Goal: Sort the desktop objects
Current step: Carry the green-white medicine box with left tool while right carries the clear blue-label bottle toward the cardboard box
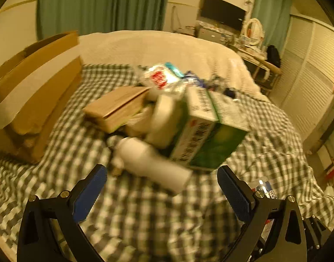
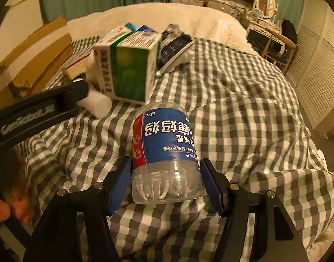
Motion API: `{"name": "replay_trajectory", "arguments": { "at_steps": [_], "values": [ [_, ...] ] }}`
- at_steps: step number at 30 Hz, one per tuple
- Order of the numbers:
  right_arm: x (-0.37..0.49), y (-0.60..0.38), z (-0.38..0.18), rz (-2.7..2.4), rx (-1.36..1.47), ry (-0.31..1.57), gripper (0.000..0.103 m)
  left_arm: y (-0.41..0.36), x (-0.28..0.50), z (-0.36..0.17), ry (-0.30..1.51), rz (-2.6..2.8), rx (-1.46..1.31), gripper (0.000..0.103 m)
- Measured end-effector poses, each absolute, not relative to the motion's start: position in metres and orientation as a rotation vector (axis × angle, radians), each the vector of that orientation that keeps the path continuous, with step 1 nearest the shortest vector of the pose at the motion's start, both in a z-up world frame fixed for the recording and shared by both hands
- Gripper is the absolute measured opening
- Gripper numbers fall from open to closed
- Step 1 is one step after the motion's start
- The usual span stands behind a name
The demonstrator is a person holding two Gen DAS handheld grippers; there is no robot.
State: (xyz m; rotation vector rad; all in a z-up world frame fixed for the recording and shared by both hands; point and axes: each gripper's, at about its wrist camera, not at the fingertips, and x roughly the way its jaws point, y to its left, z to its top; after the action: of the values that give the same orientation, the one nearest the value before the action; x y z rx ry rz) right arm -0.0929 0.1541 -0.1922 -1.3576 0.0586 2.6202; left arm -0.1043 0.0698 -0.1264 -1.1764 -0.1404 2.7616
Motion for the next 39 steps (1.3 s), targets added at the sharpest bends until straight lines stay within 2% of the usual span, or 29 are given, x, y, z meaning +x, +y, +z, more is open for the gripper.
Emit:
{"name": "replay_trajectory", "arguments": {
  "at_steps": [14,21,22,25,32,39],
  "values": [
    [-0.063,0.236,-0.143,2.549,-1.113,0.370,0.062,0.138,-0.134,-0.134,0.101,2.819,-1.075,0.103],
    [-0.065,0.238,-0.146,2.555,-1.126,0.396,0.062,0.144,-0.155,-0.138,0.164,2.852,-1.058,0.101],
    [-0.065,0.239,-0.146,2.555,-1.126,0.394,0.062,0.143,-0.155,-0.137,0.167,2.850,-1.048,0.098],
    [-0.065,0.239,-0.147,2.555,-1.123,0.387,0.062,0.144,-0.152,-0.130,0.188,2.845,-1.005,0.078],
    [-0.064,0.232,-0.143,2.562,-1.119,0.359,0.062,0.129,-0.145,-0.116,0.033,2.776,-1.004,0.077],
    [-0.055,0.222,-0.126,2.566,-1.104,0.296,0.062,0.107,-0.118,-0.071,-0.078,2.741,-0.899,0.077]
  ]
}}
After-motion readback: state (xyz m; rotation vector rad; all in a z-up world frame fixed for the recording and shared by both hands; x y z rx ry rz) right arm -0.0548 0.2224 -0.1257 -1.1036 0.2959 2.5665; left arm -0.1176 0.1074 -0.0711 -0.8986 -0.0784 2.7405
